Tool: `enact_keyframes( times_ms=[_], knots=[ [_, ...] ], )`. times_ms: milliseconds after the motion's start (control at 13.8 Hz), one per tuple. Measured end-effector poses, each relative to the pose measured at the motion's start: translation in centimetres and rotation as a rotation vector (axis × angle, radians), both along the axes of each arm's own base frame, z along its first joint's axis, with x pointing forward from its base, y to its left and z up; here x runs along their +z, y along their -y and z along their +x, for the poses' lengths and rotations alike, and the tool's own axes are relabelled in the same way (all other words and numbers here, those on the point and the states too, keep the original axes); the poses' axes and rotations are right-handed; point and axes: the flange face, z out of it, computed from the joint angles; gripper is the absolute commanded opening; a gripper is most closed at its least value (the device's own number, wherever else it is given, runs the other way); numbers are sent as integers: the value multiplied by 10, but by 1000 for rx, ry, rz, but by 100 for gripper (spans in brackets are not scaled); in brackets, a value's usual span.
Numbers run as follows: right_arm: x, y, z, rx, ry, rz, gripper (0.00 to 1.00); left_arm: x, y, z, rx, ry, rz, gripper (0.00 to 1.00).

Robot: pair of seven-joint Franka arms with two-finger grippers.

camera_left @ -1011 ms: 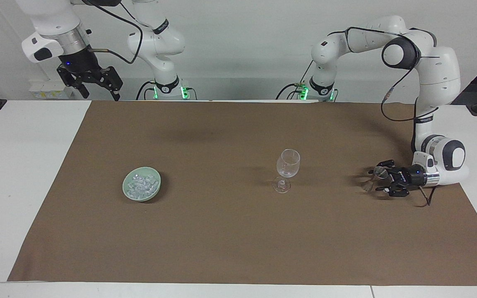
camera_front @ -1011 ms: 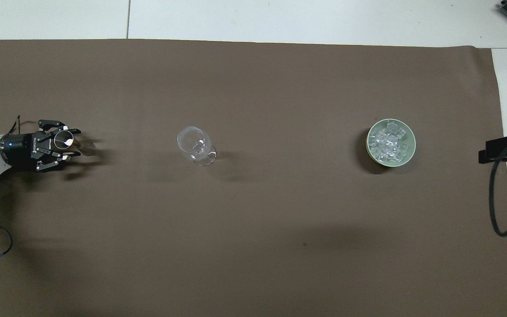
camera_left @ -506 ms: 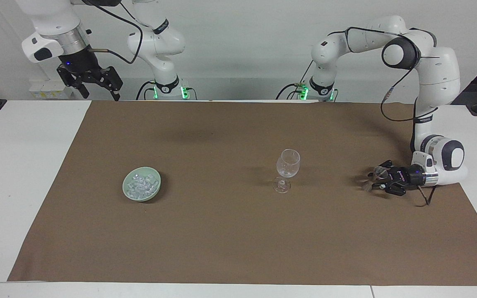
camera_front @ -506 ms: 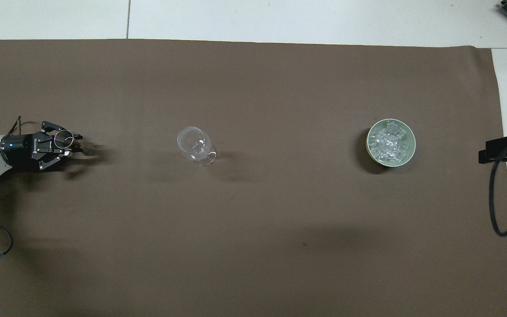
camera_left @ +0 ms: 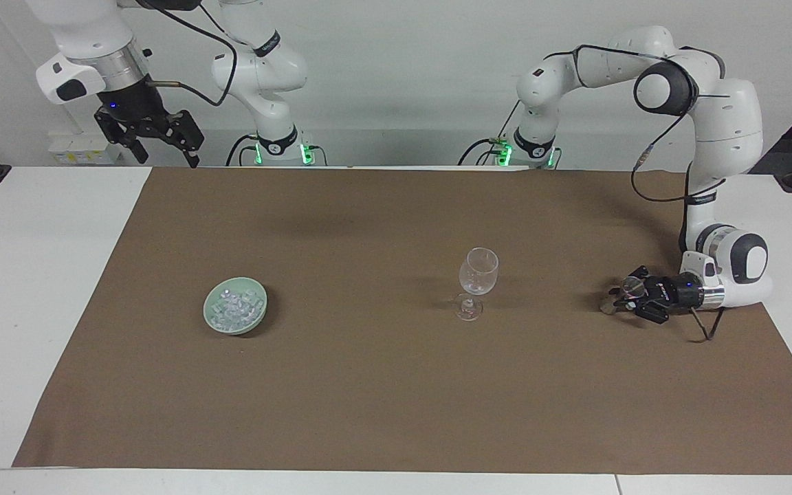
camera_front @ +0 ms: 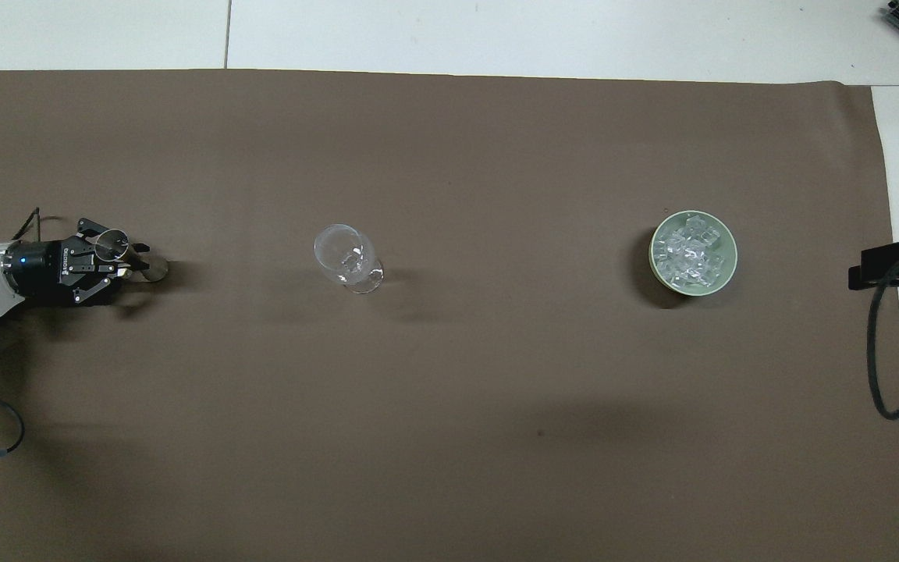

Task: Pour wine and add ice with both arms
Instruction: 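Close the left gripper around the small silver cup, then lift the silver cup with the left gripper toward the wine glass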

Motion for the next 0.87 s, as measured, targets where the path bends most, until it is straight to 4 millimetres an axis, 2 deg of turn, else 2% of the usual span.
enact_keyframes(
  times_ms=[289, 433, 578, 867],
  knots=[
    [0, 0, 0, 0, 0, 0, 100, 1, 2, 1, -5, 10, -6, 13],
    [0, 0, 0, 0, 0, 0, 100, 10, 13, 6, -25, 29, -26, 13],
    [0, 0, 0, 0, 0, 0, 100, 29, 24, 12, -50, 61, -38, 13],
    [0, 0, 0, 0, 0, 0, 100, 83, 38, 22, -89, 134, 0, 11]
  ],
)
